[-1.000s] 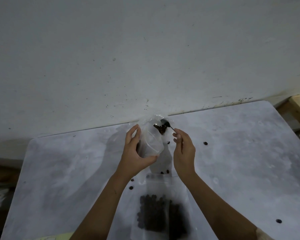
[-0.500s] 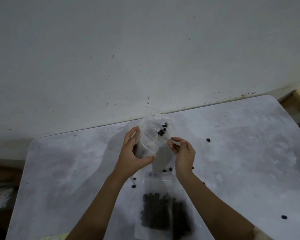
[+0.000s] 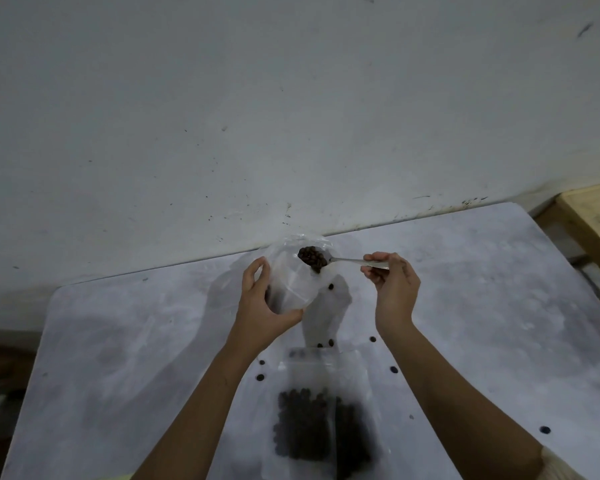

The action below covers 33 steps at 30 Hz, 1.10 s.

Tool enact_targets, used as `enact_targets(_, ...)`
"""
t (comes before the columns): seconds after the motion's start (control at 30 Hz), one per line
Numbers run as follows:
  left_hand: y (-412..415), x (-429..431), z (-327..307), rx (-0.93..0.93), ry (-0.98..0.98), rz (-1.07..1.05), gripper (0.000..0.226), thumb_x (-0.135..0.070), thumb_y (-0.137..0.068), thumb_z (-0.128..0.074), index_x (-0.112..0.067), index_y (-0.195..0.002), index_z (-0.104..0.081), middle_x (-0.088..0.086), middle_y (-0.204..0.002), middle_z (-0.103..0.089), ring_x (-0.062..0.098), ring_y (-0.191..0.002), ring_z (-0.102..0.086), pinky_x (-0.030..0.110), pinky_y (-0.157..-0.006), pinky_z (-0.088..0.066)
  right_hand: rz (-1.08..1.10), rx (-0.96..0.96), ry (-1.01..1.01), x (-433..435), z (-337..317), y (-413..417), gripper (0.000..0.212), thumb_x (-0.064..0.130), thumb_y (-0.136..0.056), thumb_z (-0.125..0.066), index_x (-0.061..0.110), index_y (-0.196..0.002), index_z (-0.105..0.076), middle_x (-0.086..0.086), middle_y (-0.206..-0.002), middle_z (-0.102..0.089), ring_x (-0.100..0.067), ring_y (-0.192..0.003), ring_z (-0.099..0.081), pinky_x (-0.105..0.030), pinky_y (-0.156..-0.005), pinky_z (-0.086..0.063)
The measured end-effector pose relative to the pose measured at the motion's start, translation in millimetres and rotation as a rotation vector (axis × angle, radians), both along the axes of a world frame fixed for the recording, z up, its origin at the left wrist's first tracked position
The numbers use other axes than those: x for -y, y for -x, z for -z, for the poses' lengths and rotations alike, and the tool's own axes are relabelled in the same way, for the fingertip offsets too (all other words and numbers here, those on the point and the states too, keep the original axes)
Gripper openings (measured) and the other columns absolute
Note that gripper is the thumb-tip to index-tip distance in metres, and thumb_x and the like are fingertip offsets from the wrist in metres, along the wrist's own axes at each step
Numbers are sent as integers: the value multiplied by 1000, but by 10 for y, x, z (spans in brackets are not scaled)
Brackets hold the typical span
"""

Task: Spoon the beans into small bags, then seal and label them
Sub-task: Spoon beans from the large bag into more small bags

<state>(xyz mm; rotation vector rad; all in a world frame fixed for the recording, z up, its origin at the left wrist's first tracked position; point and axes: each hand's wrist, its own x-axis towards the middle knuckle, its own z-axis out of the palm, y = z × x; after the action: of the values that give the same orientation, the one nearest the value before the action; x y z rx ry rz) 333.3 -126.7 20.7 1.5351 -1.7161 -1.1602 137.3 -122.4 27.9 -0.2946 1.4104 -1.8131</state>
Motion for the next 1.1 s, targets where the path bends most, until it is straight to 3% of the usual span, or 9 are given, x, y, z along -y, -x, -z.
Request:
enact_targets(0.2, 32, 28, 15, 96, 22, -5, 106, -33, -69, -81, -12, -150, -16, -12, -151, -8, 6, -131, -27, 18, -102, -29, -11, -84, 83, -85, -248, 99, 33, 9, -99, -37, 4, -76, -59, -2, -65, -68, -15, -50, -58, -20, -52, -48)
enact_targets(0.33, 52, 9, -14, 97, 26, 1, 104, -31, -70, -81, -11, -150, -17, -13, -151, -8, -2, -121, -27, 15, -97, -30, -112, -189, 124, -155, -355, 61, 32, 9, -100, -37, 4, -77, -59, -5, -69, -68, -16, -51, -58, -20, -52, -47)
enact_targets(0.5, 49, 5, -32, 100, 38, 2, 102, -32, -70, -81, -11, -149, -20, -12, -152, -8, 4, -131, -27, 18, -102, -31, -280, -383, 206, -201, -362, -12, 29, 14, -99, -38, 5, -83, -61, -14, -85, -67, -20, -63, -60, -24, -61, -51)
enact_targets(0.63, 10, -7, -67, 48, 19, 20, 95, -25, -70, -82, -11, -146, -27, -14, -145, -14, 1, -124, -30, 15, -101, -32, -197, -510, 189, -213, -274, 4, 28, 22, -96, -37, 11, -89, -62, -7, -87, -67, -20, -69, -61, -26, -66, -52)
enact_targets(0.73, -15, -21, -89, 15, 20, 21, 93, -21, -69, -82, -15, -145, -28, -19, -137, -15, -1, -121, -31, 17, -101, -37, -297, -740, 120, -230, -98, -26, 26, 21, -98, -37, 14, -99, -62, 0, -93, -64, -14, -80, -62, -27, -75, -53)
enact_targets(0.87, -15, -52, -66, -9, 29, -8, 92, -21, -70, -82, -18, -144, -29, -20, -137, -17, -5, -119, -30, 1, -90, -37, -426, -922, 63, -243, 152, -106, 25, 9, -99, -39, 10, -112, -59, 2, -108, -59, -5, -98, -58, -21, -90, -49)
enact_targets(0.93, -6, -82, -38, -2, 25, 0, 93, -22, -70, -81, -17, -145, -27, -19, -138, -16, -7, -121, -26, -5, -87, -30, -455, -980, 49, -238, 226, -158, 28, 0, -96, -40, 5, -116, -59, -3, -115, -57, -1, -106, -52, -9, -96, -40)
enact_targets(1.0, -4, -114, -9, 15, 13, 18, 96, -23, -70, -81, -16, -146, -24, -17, -141, -16, -8, -123, -22, 1, -95, -27, -474, -1002, 18, -219, 279, -209, 30, -4, -95, -40, 2, -119, -58, -6, -119, -56, -1, -110, -48, -1, -96, -32)
enact_targets(1.1, -20, -157, 6, 20, -11, 35, 97, -23, -69, -82, -16, -147, -23, -15, -142, -17, -8, -124, -22, 12, -102, -30, -462, -944, -39, -175, 315, -254, 29, 4, -98, -40, 5, -120, -58, -6, -119, -58, -9, -110, -52, -4, -97, -35)
